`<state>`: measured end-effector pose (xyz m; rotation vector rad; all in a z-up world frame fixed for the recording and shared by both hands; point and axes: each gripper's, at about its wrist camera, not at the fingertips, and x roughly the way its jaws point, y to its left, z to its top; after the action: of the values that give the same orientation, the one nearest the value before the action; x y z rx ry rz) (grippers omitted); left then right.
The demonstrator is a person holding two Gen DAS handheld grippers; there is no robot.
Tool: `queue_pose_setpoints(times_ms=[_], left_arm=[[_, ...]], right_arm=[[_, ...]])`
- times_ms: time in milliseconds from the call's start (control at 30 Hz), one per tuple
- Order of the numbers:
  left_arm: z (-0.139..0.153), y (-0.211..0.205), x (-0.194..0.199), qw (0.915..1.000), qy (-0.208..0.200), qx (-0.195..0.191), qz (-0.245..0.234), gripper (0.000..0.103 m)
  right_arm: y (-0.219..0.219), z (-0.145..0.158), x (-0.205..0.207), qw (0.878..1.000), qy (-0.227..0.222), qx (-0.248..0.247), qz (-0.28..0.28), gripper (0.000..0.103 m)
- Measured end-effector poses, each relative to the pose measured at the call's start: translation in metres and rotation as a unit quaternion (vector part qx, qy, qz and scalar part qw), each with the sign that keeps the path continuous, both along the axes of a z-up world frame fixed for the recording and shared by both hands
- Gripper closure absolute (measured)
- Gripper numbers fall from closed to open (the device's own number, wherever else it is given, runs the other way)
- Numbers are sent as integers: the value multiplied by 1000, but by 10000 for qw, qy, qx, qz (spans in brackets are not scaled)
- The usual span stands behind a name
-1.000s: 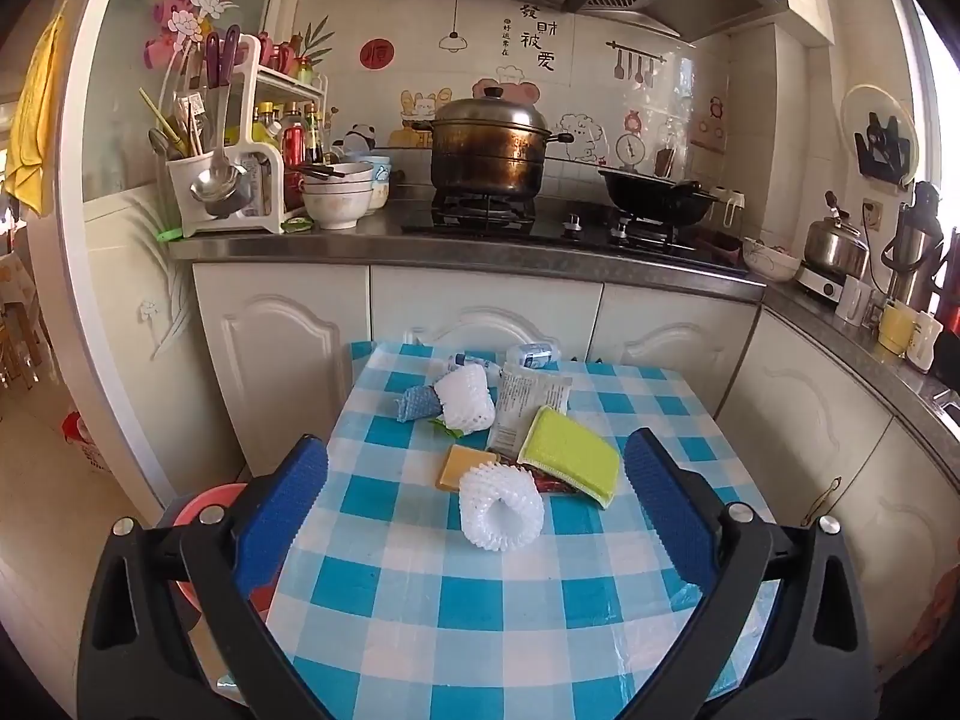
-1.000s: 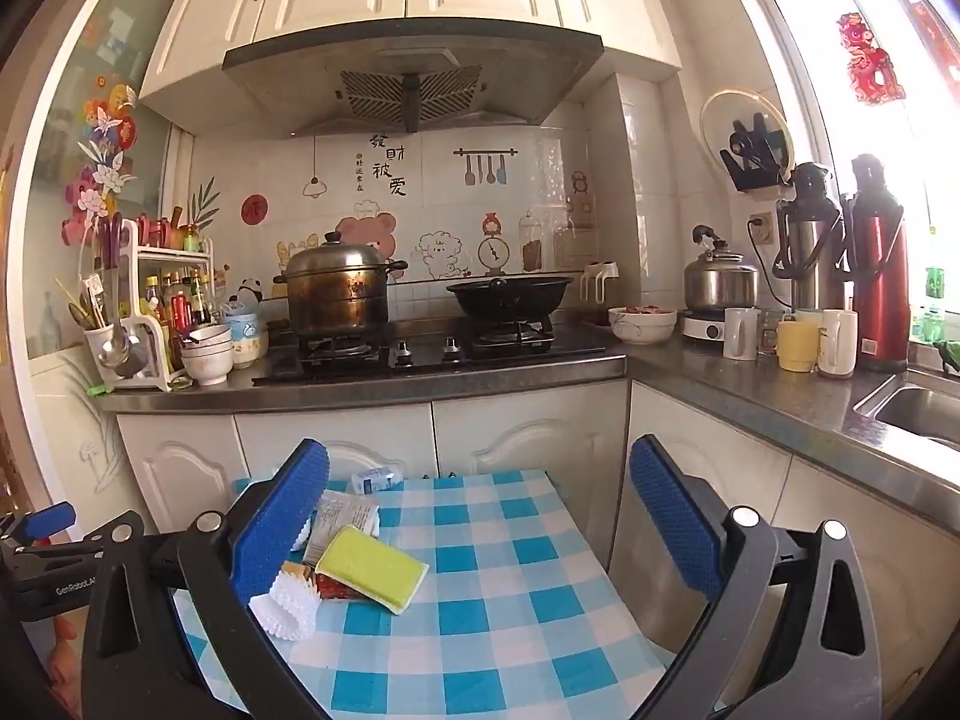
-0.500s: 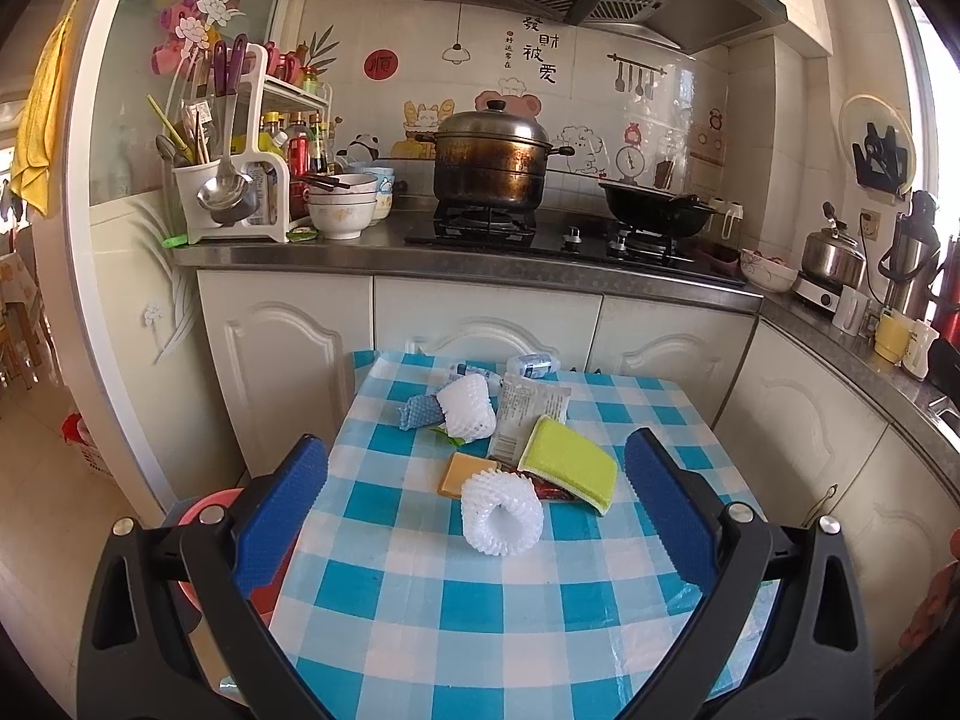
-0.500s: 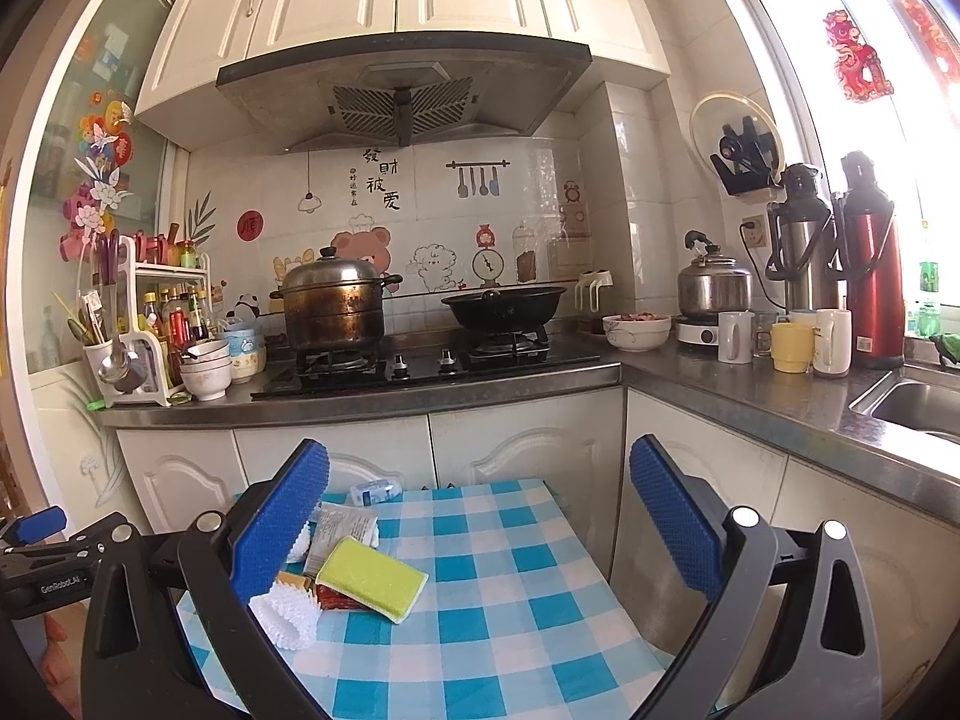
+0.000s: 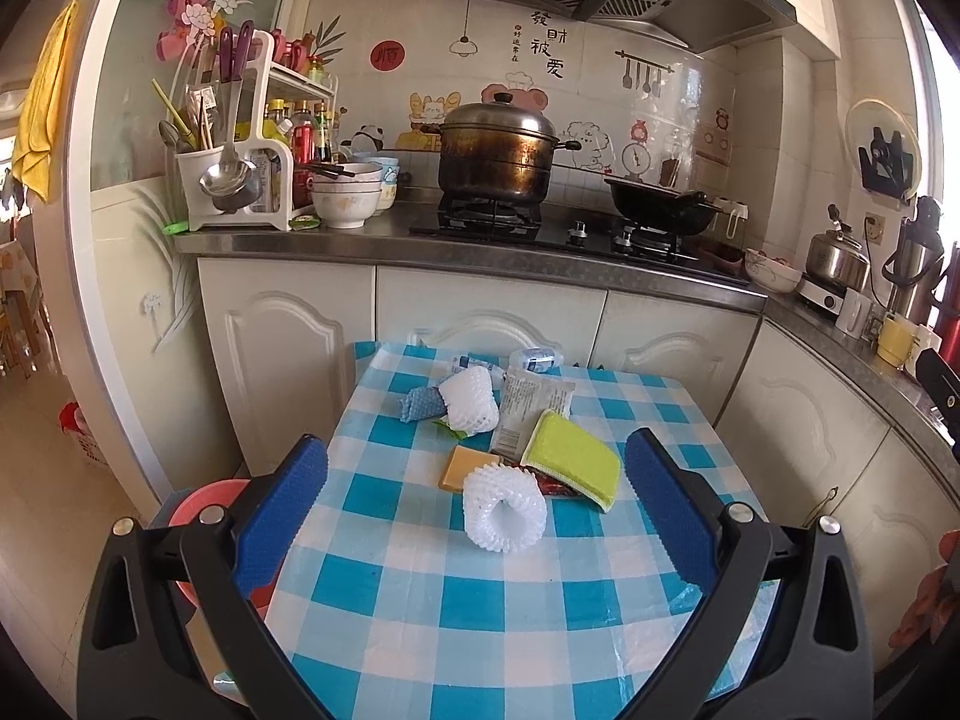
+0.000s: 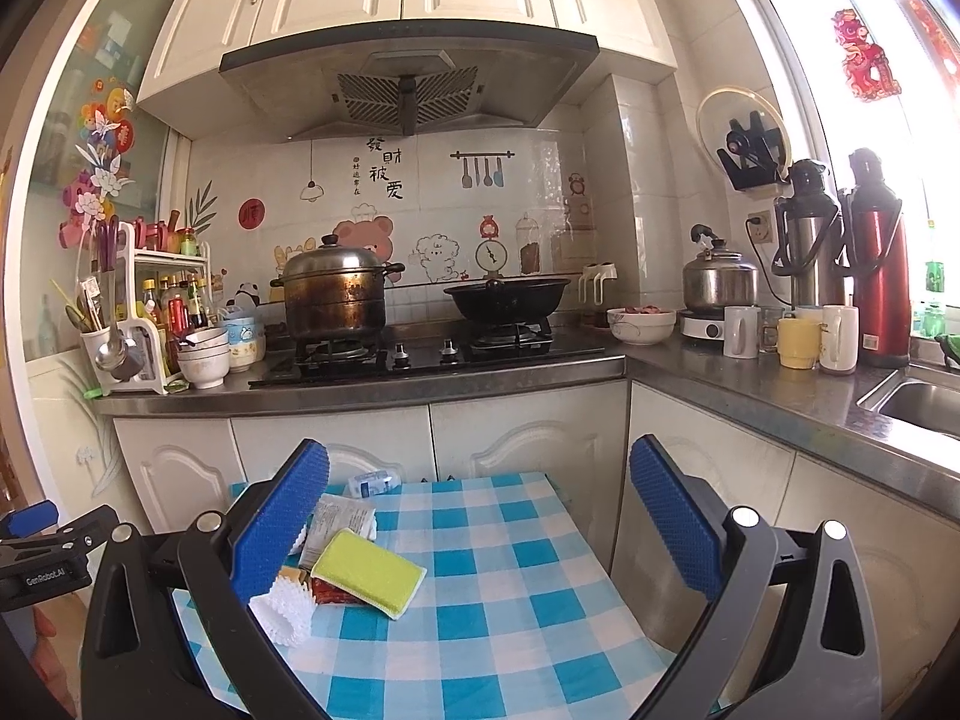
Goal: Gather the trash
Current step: 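Move both tools toward the trash items on the checkered table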
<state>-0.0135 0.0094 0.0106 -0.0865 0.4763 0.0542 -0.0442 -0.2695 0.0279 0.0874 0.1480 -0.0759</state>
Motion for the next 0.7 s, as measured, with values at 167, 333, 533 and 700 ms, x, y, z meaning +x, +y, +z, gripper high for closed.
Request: queue_pose_setpoints(times_ms=[167,333,533,700], left_arm=[[-10,4,6,9998,-9,-173,-31,3],[-26,7,12,9999,-6,-112,-38,3],[-57,21,26,9989,286,-359,29,3],[-85,33,34,9985,268,-485,-15,3]], right_arm=[[2,-14,20,9997,186,-65,107,4],[-2,-41,50,9959,615,137,646,4],[-8,-81,83,9894,965,284,1048,4],[-15,-115,106,9838,1234,450,1217,4]])
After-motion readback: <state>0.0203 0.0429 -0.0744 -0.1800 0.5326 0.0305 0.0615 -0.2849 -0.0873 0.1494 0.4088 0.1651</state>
